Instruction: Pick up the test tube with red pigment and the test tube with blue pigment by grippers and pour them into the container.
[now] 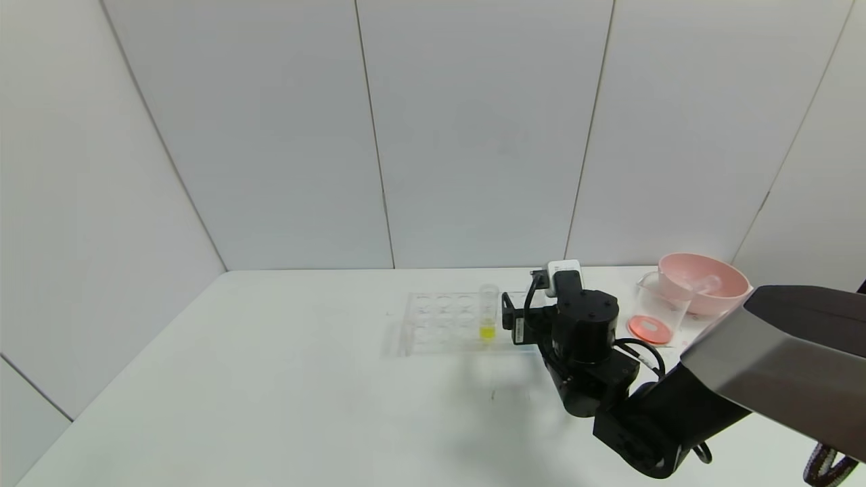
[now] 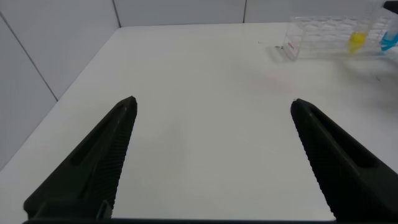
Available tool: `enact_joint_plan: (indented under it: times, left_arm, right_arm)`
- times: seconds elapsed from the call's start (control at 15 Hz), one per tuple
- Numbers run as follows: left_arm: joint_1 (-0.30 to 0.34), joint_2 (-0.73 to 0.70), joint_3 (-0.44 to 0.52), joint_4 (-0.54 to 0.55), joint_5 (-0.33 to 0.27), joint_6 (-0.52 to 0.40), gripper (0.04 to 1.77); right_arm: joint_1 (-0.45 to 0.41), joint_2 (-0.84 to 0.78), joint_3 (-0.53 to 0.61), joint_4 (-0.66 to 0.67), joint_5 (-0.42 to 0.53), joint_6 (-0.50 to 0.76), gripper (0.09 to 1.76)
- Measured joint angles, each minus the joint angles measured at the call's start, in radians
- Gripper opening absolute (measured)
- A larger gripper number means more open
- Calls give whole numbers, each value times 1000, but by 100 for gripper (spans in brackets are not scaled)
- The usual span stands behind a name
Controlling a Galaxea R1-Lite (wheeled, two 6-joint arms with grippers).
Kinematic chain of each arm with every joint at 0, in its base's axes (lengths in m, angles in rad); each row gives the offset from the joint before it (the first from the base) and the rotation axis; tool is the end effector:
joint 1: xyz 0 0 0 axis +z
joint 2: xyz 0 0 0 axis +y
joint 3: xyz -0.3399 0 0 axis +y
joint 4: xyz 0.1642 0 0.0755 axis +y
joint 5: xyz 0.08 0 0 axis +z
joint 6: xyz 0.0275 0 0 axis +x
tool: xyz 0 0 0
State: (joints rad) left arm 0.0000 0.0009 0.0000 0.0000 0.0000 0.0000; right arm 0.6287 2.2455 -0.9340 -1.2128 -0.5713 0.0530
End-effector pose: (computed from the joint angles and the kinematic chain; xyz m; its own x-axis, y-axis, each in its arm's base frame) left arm -0.0681 0.0000 0.0756 1.0000 0.0000 -0.0009 0.0000 1.0000 0.0000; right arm 0.3566 0.2409 0.1159 0.9950 0.0550 -0.0829 -0.0552 0.9985 -0.0005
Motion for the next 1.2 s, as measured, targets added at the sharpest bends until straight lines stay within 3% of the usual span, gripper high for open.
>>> enact_joint_plan:
  times: [0.07,0.27,0.53,0.6,1.2]
  left_arm:
    - [0,0,0,0,0,0,176]
    - [0,0,0,0,0,0,176]
    - [0,0,0,0,0,0,176]
    - [0,0,0,0,0,0,176]
    - [0,0,0,0,0,0,176]
  right_arm:
    - [0,1,0,-2,0,-1,171]
    - [4,1,2,-3,1,0,119]
    - [7,3,3,-3,0,0,74]
    - [9,3,3,-3,0,0,47]
    - [11,1,-4,-1,0,-11,47]
